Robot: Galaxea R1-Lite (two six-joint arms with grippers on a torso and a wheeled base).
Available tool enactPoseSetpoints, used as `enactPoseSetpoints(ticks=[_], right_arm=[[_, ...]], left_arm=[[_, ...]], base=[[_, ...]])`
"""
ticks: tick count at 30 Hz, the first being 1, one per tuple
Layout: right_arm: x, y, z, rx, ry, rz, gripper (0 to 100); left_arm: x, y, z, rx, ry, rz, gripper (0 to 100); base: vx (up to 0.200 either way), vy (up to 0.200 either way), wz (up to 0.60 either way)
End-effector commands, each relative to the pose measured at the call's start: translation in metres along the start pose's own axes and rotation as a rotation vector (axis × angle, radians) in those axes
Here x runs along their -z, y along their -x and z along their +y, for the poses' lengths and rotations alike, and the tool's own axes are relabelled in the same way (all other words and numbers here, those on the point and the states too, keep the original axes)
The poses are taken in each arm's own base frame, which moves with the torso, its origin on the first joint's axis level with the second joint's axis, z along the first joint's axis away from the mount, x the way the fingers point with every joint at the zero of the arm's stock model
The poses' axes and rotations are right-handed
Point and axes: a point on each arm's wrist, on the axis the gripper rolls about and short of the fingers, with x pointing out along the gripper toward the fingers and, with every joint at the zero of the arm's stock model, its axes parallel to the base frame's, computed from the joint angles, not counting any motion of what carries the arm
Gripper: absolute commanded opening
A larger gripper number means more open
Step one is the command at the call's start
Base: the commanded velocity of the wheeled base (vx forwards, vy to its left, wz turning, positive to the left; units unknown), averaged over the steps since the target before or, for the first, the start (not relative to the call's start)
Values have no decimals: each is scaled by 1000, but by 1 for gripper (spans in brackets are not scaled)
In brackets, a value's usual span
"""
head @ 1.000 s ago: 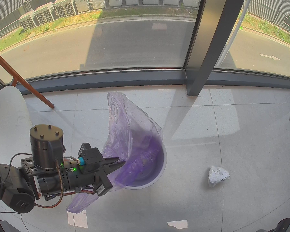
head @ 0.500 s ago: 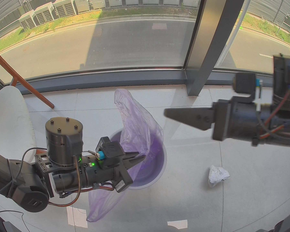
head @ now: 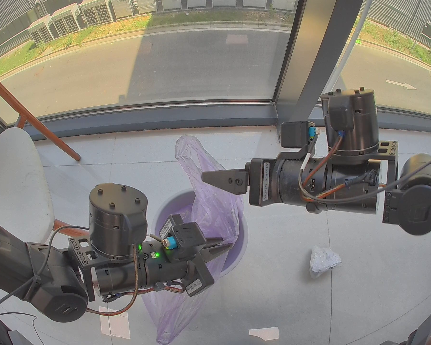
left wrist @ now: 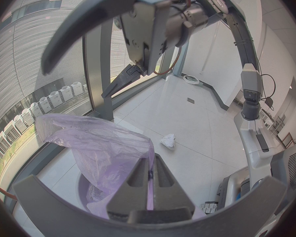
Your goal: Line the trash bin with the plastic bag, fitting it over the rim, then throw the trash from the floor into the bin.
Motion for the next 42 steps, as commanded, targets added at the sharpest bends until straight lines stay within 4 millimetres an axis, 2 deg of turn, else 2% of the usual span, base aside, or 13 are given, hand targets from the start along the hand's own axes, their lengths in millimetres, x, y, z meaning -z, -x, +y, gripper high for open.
enactPoseSetpoints(ticks=[1,3,4,7,15,21,22,28,33,34,35,36,42], right_arm=[[0,-21,-15,39,-12,14,100],[-2,-28,-16,39,-14,10,100],[-6,-40,-16,37,-16,0,100],[-10,-49,-14,30,-13,-12,100],[-5,-64,-13,25,-8,5,100],[3,-74,-23,48,-18,31,100],[3,-75,-23,49,-19,33,0],[-5,-82,-28,39,-28,-37,0],[-14,-72,-25,30,-71,-69,0],[-22,-60,-27,32,-97,-94,0],[-22,-60,-27,32,-97,-94,0],[-30,-44,-31,40,-127,-113,0],[-32,-13,-61,115,-163,-133,0]], left_arm=[[0,-1,0,2,0,2,0],[0,-1,0,2,-1,1,0],[0,-1,0,1,-1,-1,0],[0,-1,0,2,-1,1,0],[0,-1,0,2,-1,1,0],[-1,-2,0,0,0,-2,0],[-1,-2,0,0,0,-2,0],[-1,0,0,-2,29,-3,0],[-4,0,3,-64,96,6,0],[-5,1,4,-81,148,7,0],[-5,1,4,-81,148,7,0],[-7,4,5,-87,207,-7,0],[-9,9,6,-93,268,-22,0]], base=[[0,0,0],[0,0,0],[0,0,0],[0,0,0],[0,0,0],[0,0,0],[0,0,0],[0,0,0],[0,0,0],[0,0,0],[0,0,0],[0,0,0],[0,0,0]])
